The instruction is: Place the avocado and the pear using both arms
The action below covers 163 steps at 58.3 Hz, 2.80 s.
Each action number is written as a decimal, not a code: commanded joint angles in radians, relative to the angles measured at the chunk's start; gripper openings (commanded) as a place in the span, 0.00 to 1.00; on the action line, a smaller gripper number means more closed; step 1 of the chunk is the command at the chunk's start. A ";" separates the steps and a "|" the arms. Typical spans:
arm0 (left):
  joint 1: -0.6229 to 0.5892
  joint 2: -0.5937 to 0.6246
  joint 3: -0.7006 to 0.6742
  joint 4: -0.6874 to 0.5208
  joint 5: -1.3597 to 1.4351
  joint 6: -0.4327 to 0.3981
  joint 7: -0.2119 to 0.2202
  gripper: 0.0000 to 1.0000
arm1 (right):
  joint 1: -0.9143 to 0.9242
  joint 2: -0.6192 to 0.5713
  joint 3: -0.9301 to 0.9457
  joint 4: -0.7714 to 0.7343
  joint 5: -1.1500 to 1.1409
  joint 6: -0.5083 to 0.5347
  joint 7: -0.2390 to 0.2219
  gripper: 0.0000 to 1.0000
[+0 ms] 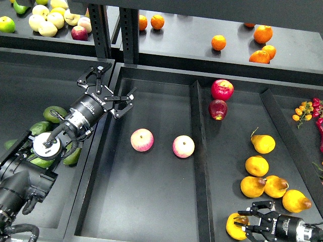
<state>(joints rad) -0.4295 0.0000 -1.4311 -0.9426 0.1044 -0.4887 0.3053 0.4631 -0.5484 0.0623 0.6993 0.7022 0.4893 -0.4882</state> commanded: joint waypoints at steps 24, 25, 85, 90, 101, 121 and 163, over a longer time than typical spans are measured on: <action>0.000 0.000 0.001 0.008 0.000 0.000 0.005 0.99 | 0.095 -0.208 0.031 0.267 -0.060 -0.001 0.000 0.94; 0.000 0.000 0.001 0.008 0.000 0.000 0.005 0.99 | 0.097 -0.212 0.031 0.273 -0.058 -0.001 0.000 0.95; 0.026 0.000 -0.003 -0.016 -0.003 0.006 -0.005 0.99 | 0.083 0.469 1.111 -0.147 -0.210 -0.001 0.000 0.99; 0.024 0.000 -0.003 -0.010 -0.003 0.004 -0.005 0.99 | 0.097 0.499 1.119 -0.156 -0.237 -0.001 0.000 0.99; -0.005 0.000 -0.002 0.031 -0.002 0.004 -0.025 0.99 | 0.172 0.548 1.215 -0.296 -0.365 -0.001 0.207 0.99; -0.118 0.000 -0.006 0.168 -0.002 0.002 -0.066 0.99 | 0.233 0.548 1.251 -0.350 -0.728 -0.001 0.303 0.99; -0.146 0.000 -0.006 0.200 -0.002 0.000 -0.068 0.99 | 0.255 0.548 1.298 -0.345 -0.787 -0.001 0.296 0.99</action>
<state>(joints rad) -0.5751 0.0000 -1.4373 -0.7425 0.1028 -0.4887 0.2377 0.7178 0.0000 1.3604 0.3541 -0.0829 0.4887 -0.1918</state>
